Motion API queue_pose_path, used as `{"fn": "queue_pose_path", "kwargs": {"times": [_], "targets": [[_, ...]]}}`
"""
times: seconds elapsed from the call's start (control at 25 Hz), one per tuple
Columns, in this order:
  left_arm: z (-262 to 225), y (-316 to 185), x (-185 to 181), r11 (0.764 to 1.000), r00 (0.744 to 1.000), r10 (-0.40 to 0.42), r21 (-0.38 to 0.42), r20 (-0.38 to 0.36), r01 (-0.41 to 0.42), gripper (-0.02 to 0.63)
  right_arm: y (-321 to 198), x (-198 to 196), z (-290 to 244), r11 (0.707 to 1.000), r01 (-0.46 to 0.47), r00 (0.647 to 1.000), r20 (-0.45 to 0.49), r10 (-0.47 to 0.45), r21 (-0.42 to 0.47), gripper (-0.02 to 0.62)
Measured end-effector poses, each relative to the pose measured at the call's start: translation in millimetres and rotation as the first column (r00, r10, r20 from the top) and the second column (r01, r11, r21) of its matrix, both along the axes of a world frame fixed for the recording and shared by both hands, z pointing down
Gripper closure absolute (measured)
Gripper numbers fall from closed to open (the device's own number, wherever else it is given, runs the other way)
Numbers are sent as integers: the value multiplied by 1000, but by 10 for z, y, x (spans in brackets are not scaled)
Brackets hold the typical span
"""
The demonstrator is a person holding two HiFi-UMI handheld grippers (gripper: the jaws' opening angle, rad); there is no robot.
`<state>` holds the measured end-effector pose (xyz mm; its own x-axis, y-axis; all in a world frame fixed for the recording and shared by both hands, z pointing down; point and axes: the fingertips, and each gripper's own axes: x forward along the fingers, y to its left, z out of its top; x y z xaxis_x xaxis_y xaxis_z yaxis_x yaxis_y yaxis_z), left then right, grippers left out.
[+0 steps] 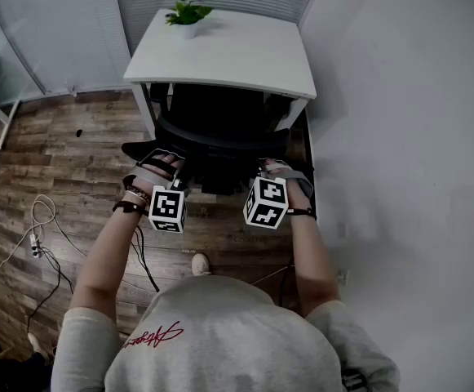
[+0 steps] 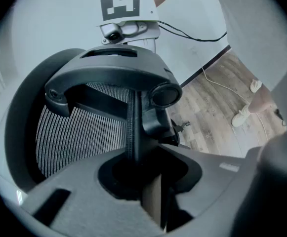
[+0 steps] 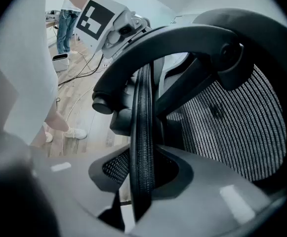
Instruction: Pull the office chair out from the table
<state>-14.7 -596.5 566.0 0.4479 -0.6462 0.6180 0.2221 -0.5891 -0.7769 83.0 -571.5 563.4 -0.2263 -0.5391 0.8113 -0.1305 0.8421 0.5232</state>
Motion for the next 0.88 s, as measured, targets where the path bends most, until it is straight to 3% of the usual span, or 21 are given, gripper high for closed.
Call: {"fn": "queue_pose_path", "kwargs": {"times": [0.88], "targets": [[5,411,-43,1000,1000,1,-12,2,-1,503,396,-47,-8,1000,1,1000,1,-1,-4,489]]}}
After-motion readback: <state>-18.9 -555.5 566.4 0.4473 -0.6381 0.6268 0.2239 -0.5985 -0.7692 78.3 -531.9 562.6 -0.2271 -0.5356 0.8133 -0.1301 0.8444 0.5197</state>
